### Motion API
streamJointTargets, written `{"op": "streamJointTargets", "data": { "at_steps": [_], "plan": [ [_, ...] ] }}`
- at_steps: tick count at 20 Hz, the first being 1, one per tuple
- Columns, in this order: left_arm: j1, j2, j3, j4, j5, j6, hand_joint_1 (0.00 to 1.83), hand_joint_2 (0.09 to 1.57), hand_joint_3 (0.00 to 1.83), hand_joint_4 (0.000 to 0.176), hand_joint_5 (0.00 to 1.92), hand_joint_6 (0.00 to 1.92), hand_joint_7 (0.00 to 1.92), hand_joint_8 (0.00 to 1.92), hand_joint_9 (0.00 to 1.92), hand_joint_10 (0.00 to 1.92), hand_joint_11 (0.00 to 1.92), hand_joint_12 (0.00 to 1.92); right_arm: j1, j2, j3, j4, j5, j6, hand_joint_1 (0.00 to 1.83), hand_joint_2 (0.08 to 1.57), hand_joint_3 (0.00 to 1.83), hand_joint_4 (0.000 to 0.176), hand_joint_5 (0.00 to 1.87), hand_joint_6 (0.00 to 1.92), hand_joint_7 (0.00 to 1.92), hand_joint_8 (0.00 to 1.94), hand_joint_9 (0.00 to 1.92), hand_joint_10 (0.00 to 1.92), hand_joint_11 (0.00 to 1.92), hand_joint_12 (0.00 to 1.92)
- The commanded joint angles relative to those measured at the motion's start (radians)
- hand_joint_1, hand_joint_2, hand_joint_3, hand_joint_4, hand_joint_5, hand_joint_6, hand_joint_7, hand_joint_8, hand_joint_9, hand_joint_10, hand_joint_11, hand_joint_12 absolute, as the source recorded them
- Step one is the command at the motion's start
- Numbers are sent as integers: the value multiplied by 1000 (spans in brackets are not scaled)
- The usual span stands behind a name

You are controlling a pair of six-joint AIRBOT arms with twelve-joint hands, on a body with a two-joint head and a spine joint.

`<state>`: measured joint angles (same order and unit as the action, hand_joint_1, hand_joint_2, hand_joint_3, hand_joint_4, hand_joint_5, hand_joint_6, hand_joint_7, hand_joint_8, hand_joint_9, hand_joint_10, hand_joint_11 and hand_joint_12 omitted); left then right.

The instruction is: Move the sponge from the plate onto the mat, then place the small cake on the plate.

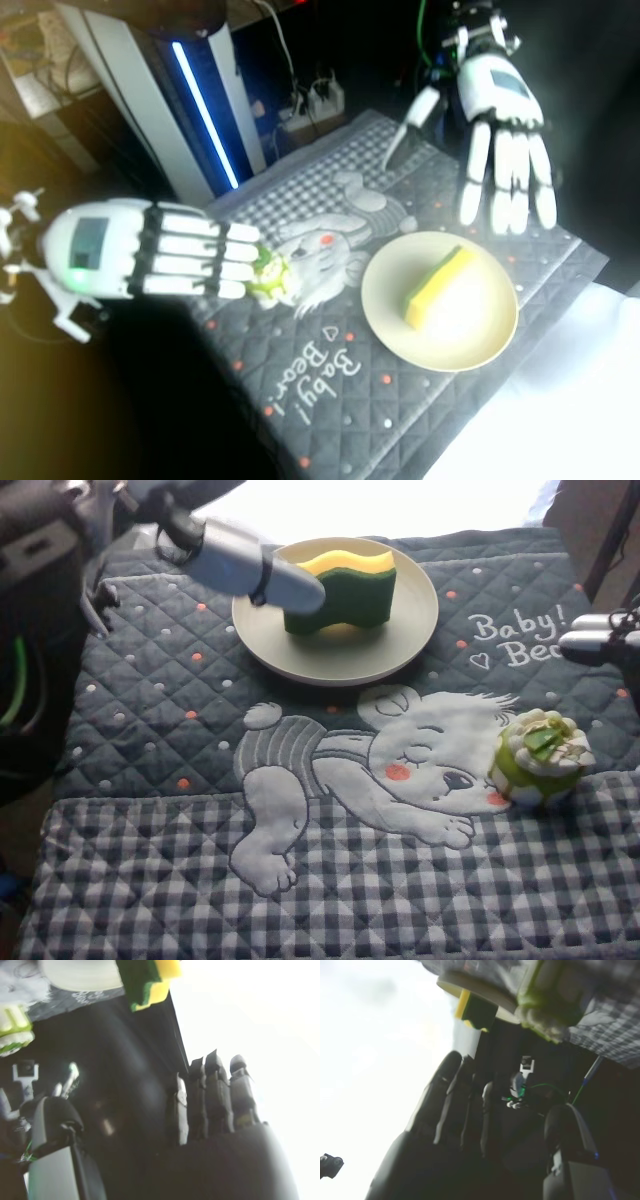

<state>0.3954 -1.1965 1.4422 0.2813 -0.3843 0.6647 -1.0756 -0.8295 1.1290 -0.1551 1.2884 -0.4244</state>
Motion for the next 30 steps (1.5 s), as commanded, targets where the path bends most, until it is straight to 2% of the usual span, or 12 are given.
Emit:
{"op": "streamJointTargets", "data": {
  "at_steps": [1,10,12,13,14,15,16,17,18,19,24,30],
  "plan": [
    [-24,-21,16,-5,-56,-3,759,798,3,163,307,3,376,9,370,13,57,574,16,1,6,36,117,2,724,1181,0,11,309,5,310,7,410,20,273,698],
    [-60,-197,174,-84,103,136,809,947,6,82,639,5,797,8,686,21,0,1314,24,-20,19,36,116,2,703,1192,2,0,469,2,365,4,426,6,213,844],
    [-63,-257,246,-92,151,136,945,1028,3,26,892,16,1006,20,842,40,61,1242,27,-39,30,37,115,3,664,1204,5,0,476,3,383,7,454,13,237,864],
    [-64,-273,267,-93,164,136,1209,1062,3,0,1081,382,1068,834,976,254,197,1421,29,-43,32,36,115,4,669,1210,1,6,490,1,400,2,463,7,225,911],
    [-64,-289,286,-99,174,136,1236,1111,6,0,998,690,991,1134,867,532,183,1438,30,-46,33,36,115,4,673,1217,2,0,498,2,414,5,483,12,233,926],
    [-64,-299,302,-119,175,136,1048,1121,6,113,951,962,910,680,781,573,160,1347,34,-51,36,39,115,4,662,1216,1,0,502,3,413,3,491,13,246,932],
    [-64,-303,308,-127,171,136,1011,1122,0,163,948,1008,961,385,755,551,165,1249,34,-56,38,45,115,6,681,1217,1,0,508,4,417,4,507,17,263,938],
    [-65,-306,312,-128,169,136,925,1044,0,53,874,371,981,212,733,467,137,1227,34,-61,41,49,115,12,681,1219,1,0,515,6,424,5,522,20,276,941],
    [-65,-308,314,-127,169,136,931,1029,0,24,918,120,1028,103,770,399,143,1228,34,-66,45,49,115,19,686,1220,1,0,522,7,435,8,522,17,267,935],
    [-65,-314,321,-127,175,137,1195,1076,2,0,1031,516,1048,877,784,530,197,1310,34,-73,51,49,115,26,684,1217,0,0,519,4,432,6,517,14,269,935],
    [-59,-312,318,-136,168,141,1254,1138,1,0,1057,581,879,1389,828,1320,654,1706,33,-75,53,48,115,34,735,1227,1,0,546,7,453,7,520,7,236,921],
    [-50,-46,26,-113,-72,141,1277,1047,1,0,1271,269,1082,1019,1061,722,702,1423,33,-65,43,48,114,46,705,1252,3,0,535,0,451,0,486,0,229,782]
  ]
}}
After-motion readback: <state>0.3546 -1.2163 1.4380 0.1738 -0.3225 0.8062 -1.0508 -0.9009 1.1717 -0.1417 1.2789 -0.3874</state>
